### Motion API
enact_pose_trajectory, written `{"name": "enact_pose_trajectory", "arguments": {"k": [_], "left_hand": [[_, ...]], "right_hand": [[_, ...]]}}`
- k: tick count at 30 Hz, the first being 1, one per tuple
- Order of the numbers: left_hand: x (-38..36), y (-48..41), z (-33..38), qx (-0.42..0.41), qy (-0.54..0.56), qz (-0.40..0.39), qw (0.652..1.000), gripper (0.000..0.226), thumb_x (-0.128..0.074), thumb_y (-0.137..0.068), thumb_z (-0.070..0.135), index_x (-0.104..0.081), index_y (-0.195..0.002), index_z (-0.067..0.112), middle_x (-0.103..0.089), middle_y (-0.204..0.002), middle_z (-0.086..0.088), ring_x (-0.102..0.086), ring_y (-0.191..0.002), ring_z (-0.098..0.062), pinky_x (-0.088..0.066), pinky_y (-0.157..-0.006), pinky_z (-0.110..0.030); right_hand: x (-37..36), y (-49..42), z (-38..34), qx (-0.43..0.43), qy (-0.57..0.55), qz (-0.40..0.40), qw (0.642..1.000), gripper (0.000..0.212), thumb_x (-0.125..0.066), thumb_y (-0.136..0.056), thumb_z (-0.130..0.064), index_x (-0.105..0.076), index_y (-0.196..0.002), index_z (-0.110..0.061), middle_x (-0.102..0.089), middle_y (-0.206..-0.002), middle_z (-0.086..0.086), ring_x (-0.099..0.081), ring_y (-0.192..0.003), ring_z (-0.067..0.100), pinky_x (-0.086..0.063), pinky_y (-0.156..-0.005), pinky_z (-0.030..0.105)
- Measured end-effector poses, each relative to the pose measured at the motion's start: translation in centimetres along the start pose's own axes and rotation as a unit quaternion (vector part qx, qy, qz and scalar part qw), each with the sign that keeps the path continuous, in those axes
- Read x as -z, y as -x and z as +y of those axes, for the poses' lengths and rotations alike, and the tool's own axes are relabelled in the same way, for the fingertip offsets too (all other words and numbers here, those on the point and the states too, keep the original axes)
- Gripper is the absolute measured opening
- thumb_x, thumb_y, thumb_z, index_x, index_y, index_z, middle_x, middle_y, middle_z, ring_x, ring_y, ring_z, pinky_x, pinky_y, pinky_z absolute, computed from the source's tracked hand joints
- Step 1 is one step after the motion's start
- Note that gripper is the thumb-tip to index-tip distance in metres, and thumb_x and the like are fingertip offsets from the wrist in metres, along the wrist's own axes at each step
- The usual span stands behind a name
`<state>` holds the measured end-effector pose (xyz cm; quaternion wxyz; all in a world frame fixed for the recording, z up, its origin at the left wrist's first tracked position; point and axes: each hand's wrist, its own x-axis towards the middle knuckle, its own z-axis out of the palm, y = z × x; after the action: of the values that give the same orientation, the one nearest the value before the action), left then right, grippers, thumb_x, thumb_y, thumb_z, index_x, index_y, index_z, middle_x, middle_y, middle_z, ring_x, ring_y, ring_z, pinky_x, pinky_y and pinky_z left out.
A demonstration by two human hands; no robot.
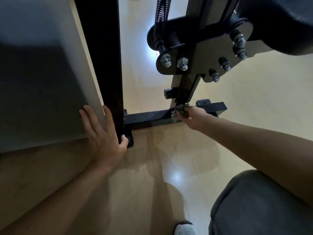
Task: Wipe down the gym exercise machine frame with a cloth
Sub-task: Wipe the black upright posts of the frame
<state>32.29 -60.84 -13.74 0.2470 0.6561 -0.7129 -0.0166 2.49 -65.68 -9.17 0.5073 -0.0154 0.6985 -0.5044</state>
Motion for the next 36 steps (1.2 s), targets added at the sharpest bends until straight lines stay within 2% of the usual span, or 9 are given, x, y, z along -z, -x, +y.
{"name": "enact_pose_trajectory", "arguments": {"k": [5, 10, 13, 16, 20, 24, 27, 31, 36], "left_hand": [[0.7, 0.3, 0.7, 0.013, 0.030, -0.009, 0.999, 0.112, -0.080, -0.073, 0.028, -0.013, -0.159, 0.006, 0.010, -0.161, -0.034, 0.011, -0.150, -0.049, 0.004, -0.123, -0.042], [1.2, 0.5, 2.4, 0.044, 0.082, 0.003, 0.996, 0.113, -0.079, -0.073, 0.025, -0.008, -0.159, 0.004, 0.014, -0.161, -0.033, 0.012, -0.151, -0.047, -0.003, -0.126, -0.048], [1.5, 0.6, 3.8, 0.079, 0.111, -0.007, 0.991, 0.118, -0.080, -0.073, 0.027, -0.002, -0.160, 0.007, 0.017, -0.163, -0.028, 0.014, -0.153, -0.041, 0.001, -0.125, -0.040], [1.8, 1.0, 5.2, 0.072, 0.112, -0.018, 0.991, 0.113, -0.078, -0.074, 0.028, -0.005, -0.160, 0.011, 0.013, -0.165, -0.023, 0.007, -0.153, -0.040, -0.006, -0.125, -0.045], [1.0, 2.4, 7.3, -0.020, 0.080, -0.051, 0.995, 0.101, -0.079, -0.073, 0.027, -0.025, -0.158, 0.013, 0.001, -0.167, -0.018, -0.006, -0.153, -0.038, -0.018, -0.122, -0.050], [-0.7, 2.6, 7.4, -0.077, 0.030, -0.151, 0.985, 0.078, -0.074, -0.079, 0.030, -0.045, -0.151, 0.019, -0.027, -0.163, -0.012, -0.017, -0.152, -0.031, -0.025, -0.121, -0.049], [-1.3, 1.5, 6.9, -0.084, -0.001, -0.216, 0.973, 0.066, -0.065, -0.087, 0.032, -0.046, -0.150, 0.025, -0.038, -0.159, -0.003, -0.026, -0.149, -0.023, -0.028, -0.119, -0.043], [-3.5, -0.9, 7.2, -0.100, -0.057, -0.307, 0.945, 0.070, -0.058, -0.093, 0.036, -0.031, -0.156, 0.030, -0.031, -0.161, 0.002, -0.025, -0.148, -0.019, -0.027, -0.119, -0.037], [-8.1, -2.8, 8.7, -0.087, -0.120, -0.352, 0.924, 0.083, -0.059, -0.096, 0.042, -0.011, -0.161, 0.027, -0.004, -0.169, -0.002, -0.005, -0.156, -0.024, -0.014, -0.125, -0.041]], "right_hand": [[-0.2, 4.9, -1.9, -0.060, -0.153, -0.083, 0.983, 0.007, -0.054, -0.102, -0.004, -0.059, -0.098, -0.001, -0.060, -0.105, 0.020, -0.062, -0.091, 0.030, -0.053, -0.101, 0.034], [-0.8, 8.2, -4.1, -0.029, -0.195, -0.143, 0.970, 0.015, -0.053, -0.102, -0.005, -0.061, -0.090, 0.001, -0.069, -0.084, 0.020, -0.073, -0.060, 0.032, -0.058, -0.092, 0.036], [-0.1, 7.7, -5.0, -0.023, -0.197, -0.198, 0.960, 0.009, -0.060, -0.098, -0.005, -0.065, -0.102, 0.001, -0.074, -0.090, 0.020, -0.076, -0.078, 0.031, -0.061, -0.083, 0.035], [1.9, 5.8, -5.5, 0.013, -0.097, -0.244, 0.965, 0.020, -0.061, -0.096, -0.007, -0.064, -0.116, -0.005, -0.074, -0.102, 0.013, -0.074, -0.094, 0.025, -0.060, -0.079, 0.033], [5.3, 2.8, -5.4, 0.087, 0.191, -0.214, 0.954, 0.010, -0.061, -0.096, -0.007, -0.065, -0.101, -0.015, -0.069, -0.104, 0.010, -0.070, -0.088, 0.018, -0.059, -0.070, 0.028], [9.1, -2.2, -3.3, 0.258, 0.462, -0.097, 0.843, 0.017, -0.076, -0.083, -0.007, -0.075, -0.099, -0.013, -0.072, -0.097, 0.012, -0.070, -0.088, 0.023, -0.056, -0.070, 0.028], [9.6, -4.8, -2.5, 0.355, 0.534, -0.029, 0.767, 0.023, -0.074, -0.086, -0.016, -0.076, -0.109, -0.015, -0.073, -0.103, 0.005, -0.066, -0.096, 0.020, -0.049, -0.079, 0.029], [8.3, -8.2, -1.2, 0.398, 0.560, -0.039, 0.726, 0.032, -0.069, -0.092, -0.022, -0.069, -0.124, -0.018, -0.067, -0.124, 0.006, -0.062, -0.112, 0.027, -0.049, -0.097, 0.037], [6.8, -12.1, 2.9, 0.395, 0.687, -0.104, 0.601, 0.050, -0.061, -0.097, -0.028, -0.050, -0.146, -0.033, -0.045, -0.154, -0.003, -0.049, -0.133, 0.026, -0.041, -0.110, 0.038]]}}
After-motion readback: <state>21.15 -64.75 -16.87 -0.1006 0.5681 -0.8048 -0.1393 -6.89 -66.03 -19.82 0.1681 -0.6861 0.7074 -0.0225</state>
